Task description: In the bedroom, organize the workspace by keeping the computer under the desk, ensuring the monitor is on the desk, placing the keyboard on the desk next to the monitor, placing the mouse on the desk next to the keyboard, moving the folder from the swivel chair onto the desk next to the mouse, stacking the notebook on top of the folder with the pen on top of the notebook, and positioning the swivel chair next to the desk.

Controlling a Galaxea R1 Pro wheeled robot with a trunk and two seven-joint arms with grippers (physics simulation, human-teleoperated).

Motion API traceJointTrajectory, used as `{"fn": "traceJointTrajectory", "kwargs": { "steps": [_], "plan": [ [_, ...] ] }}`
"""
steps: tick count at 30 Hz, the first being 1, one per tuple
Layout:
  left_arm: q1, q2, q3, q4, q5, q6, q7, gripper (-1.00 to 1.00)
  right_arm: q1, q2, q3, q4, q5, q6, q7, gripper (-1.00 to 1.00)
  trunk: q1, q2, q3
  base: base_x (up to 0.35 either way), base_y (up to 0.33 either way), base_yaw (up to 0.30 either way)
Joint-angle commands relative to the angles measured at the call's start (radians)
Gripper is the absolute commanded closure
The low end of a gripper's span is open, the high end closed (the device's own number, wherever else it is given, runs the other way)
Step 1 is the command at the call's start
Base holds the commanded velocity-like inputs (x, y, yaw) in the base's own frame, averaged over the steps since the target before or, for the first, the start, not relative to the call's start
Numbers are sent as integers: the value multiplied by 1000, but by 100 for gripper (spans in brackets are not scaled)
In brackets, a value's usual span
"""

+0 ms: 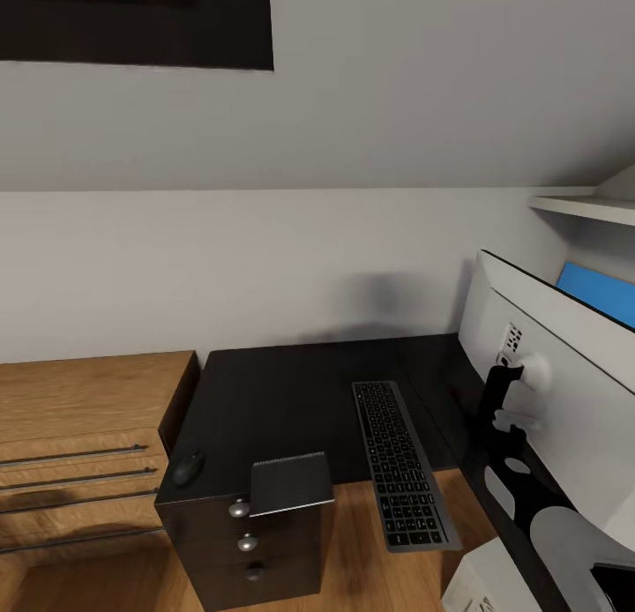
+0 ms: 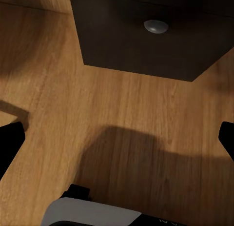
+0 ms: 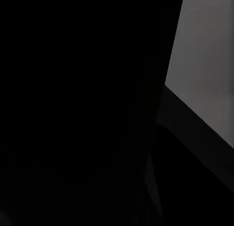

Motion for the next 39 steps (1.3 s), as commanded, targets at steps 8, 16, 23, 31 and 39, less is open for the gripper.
{"fn": "traceJointTrajectory", "kwargs": {
  "steps": [8, 16, 23, 31, 39],
  "plan": [
    [0, -1, 2, -1, 3, -1, -1, -100, -1, 0, 4, -1, -9, -5, 2, 100, 0, -1, -1, 0, 0, 0],
    [0, -1, 1, -1, 3, -1, -1, -100, -1, 0, 4, 0, -9, -5, 2, 100, 0, -1, -1, -19, -7, 0],
    [0, -1, 2, -1, 3, -1, -1, -100, -1, 0, 4, 1, -8, -5, 2, 100, 0, -1, -1, -184, -161, 0],
    [0, -1, 2, -1, 3, -1, -1, -100, -1, 0, 4, 2, -7, -5, 2, 100, 0, -1, -1, -223, -215, 0],
    [0, -1, 2, -1, 3, -1, -1, -100, -1, 0, 4, 2, -8, -5, 2, 100, 0, -1, -1, -245, -180, 0]
  ]
}}
